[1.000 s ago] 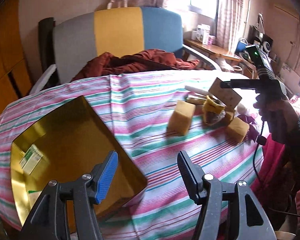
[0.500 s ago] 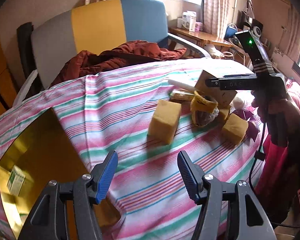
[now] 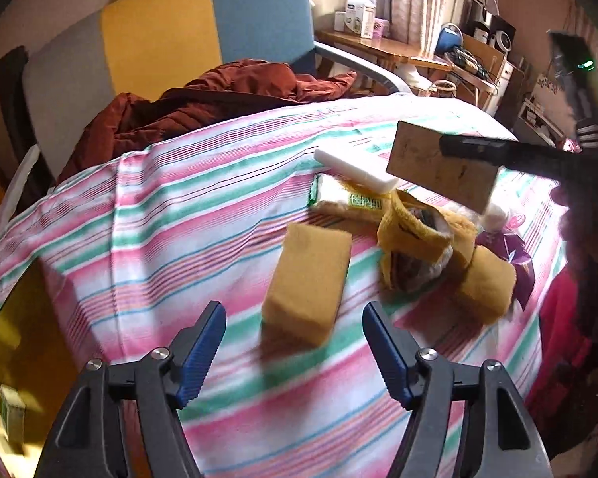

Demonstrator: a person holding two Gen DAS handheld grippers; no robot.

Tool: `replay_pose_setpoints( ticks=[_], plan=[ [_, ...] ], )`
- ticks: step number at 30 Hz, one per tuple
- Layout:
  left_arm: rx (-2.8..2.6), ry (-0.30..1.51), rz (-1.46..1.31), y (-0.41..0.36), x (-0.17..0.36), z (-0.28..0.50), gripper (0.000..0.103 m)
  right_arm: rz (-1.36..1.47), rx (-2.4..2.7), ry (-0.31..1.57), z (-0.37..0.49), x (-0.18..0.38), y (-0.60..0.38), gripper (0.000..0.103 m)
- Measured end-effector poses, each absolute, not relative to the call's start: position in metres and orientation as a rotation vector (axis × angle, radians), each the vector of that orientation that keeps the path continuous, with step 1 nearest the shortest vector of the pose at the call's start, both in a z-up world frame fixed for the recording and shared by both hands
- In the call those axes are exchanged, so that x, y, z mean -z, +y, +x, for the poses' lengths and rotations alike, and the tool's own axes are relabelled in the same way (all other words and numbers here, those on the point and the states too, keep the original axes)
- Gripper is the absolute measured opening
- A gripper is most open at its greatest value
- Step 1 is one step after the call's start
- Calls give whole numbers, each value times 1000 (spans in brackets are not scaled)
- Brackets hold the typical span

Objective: Organize objects
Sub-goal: 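Grasp the yellow sponge with the left tool while the right tool grasps the cream box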

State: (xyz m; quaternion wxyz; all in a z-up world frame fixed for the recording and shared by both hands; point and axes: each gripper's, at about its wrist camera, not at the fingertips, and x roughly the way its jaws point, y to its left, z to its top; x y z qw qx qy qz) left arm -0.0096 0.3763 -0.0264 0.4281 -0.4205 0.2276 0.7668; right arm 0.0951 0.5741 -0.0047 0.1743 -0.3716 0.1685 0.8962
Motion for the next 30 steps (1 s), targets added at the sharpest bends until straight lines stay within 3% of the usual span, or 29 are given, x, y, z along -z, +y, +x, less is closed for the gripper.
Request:
replay_pose_setpoints(
  ticks=[3,5,8,10,12,13,18,28,30],
  plan=[
    [-1904,615,-1060,392,37,-13,73,-1013,-2550,522,99,0,578,49],
    [-1894,640,-1075,401,46,-15,73,-1000,-2550,530,100,-1,580,27],
    [-1893,661,-1097,408,56,-19,73,-1072,-2527,523,95,8,579,27],
    [-1888,642,-1105,407,58,-20,72,-1065,-2515,529,97,8,581,38],
    [-1883,642,-1107,408,60,-20,73,-1042,-2516,579,102,6,585,78],
    [-1882,645,-1103,407,60,-19,72,-1031,-2506,586,103,5,587,82],
    [-1876,638,-1104,408,64,-23,71,-1048,-2441,604,103,11,596,92],
    [-1883,603,-1116,408,72,-29,71,-1143,-2320,573,93,32,611,93],
    [-1870,594,-1109,410,73,-28,60,-1174,-2305,582,90,38,613,93]
  ],
)
